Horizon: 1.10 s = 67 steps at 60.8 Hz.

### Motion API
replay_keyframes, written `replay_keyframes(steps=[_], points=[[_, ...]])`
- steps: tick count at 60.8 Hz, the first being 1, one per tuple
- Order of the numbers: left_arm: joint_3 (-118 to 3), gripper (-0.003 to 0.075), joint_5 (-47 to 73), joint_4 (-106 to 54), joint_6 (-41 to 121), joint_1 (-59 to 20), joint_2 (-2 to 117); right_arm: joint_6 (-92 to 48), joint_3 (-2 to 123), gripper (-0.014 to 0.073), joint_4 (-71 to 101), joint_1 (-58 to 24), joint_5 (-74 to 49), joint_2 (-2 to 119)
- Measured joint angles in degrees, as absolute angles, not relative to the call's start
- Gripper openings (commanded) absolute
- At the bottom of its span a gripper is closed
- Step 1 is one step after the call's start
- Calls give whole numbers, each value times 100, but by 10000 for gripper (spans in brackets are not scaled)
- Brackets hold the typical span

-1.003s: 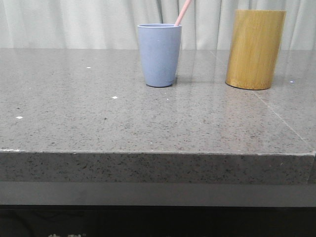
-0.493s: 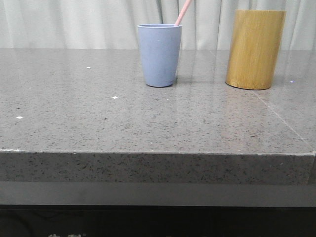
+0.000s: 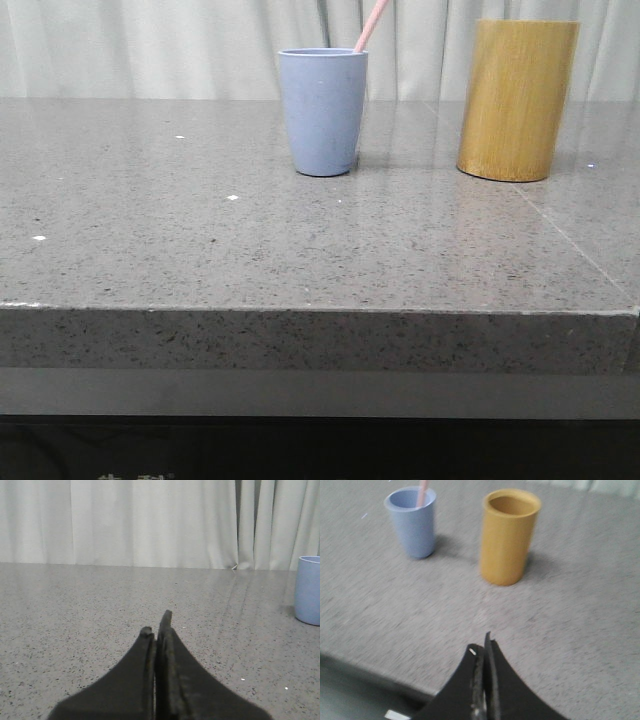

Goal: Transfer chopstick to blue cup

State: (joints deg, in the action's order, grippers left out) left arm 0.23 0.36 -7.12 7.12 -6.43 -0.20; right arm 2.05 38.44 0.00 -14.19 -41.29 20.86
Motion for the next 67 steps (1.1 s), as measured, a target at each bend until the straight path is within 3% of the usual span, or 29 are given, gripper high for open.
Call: replay_keyframes(steps=[15, 27, 67], points=[[23, -19, 36, -725, 712, -643, -20, 205, 1436, -66, 310, -486, -1822, 711], [23, -19, 36, -725, 712, -643, -20, 205, 91, -66, 654, -218, -614, 55], [23, -19, 0, -725, 712, -643, -20, 205, -149, -66, 529, -156, -342, -58]])
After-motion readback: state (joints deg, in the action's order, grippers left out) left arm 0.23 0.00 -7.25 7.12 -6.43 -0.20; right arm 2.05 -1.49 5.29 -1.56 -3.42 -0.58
